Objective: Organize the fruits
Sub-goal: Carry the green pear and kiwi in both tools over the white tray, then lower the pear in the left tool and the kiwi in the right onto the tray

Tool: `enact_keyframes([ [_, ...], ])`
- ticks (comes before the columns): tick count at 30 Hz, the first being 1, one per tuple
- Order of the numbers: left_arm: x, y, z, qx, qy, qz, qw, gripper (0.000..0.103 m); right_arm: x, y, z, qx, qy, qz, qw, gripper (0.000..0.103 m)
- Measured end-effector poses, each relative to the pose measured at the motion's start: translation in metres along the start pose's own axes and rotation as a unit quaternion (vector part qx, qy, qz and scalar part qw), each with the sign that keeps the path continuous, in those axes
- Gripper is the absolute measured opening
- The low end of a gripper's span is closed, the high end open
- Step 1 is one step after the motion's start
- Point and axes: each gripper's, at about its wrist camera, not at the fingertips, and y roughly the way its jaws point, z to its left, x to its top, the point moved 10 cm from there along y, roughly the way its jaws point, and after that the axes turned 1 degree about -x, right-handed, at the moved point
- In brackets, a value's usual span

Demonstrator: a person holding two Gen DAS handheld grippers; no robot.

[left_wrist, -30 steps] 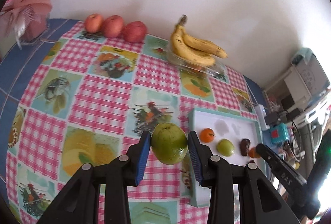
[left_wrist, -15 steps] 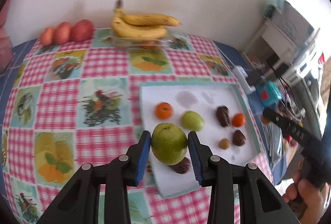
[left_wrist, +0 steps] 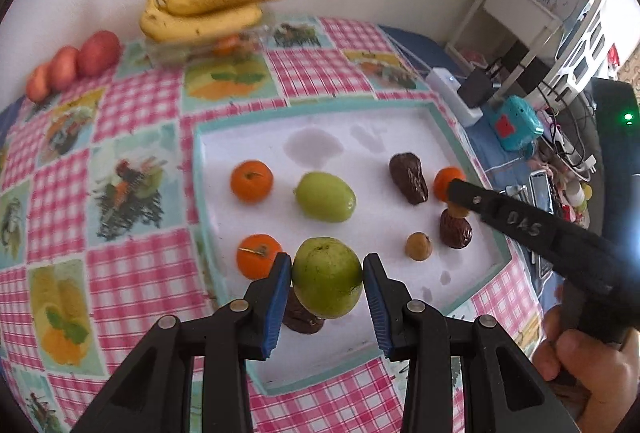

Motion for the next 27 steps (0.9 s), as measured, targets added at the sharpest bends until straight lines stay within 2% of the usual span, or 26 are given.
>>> enact_keyframes([
  [3,0.0,0.012,-0.002,0.005,0.005,0.006,1.0,0.039,-0.009,0.019,-0.001,0.004,0.004,0.025,1.0,0.024],
  [11,-0.004,0.032,-0.004,0.019,0.017,0.023,0.9994,0.039,-0.017,0.039,-0.004,-0.001,0.005,0.047,0.999,0.024],
  [21,-0.001,0.041,-0.002,0.029,0.024,0.019,0.9991,0.039,-0.02,0.049,-0.009,-0.007,0.01,0.055,0.998,0.024],
  [27,0.004,0.046,0.0,0.022,0.016,0.012,0.9996,0.039,-0.022,0.055,-0.01,-0.009,0.011,0.06,0.998,0.024],
])
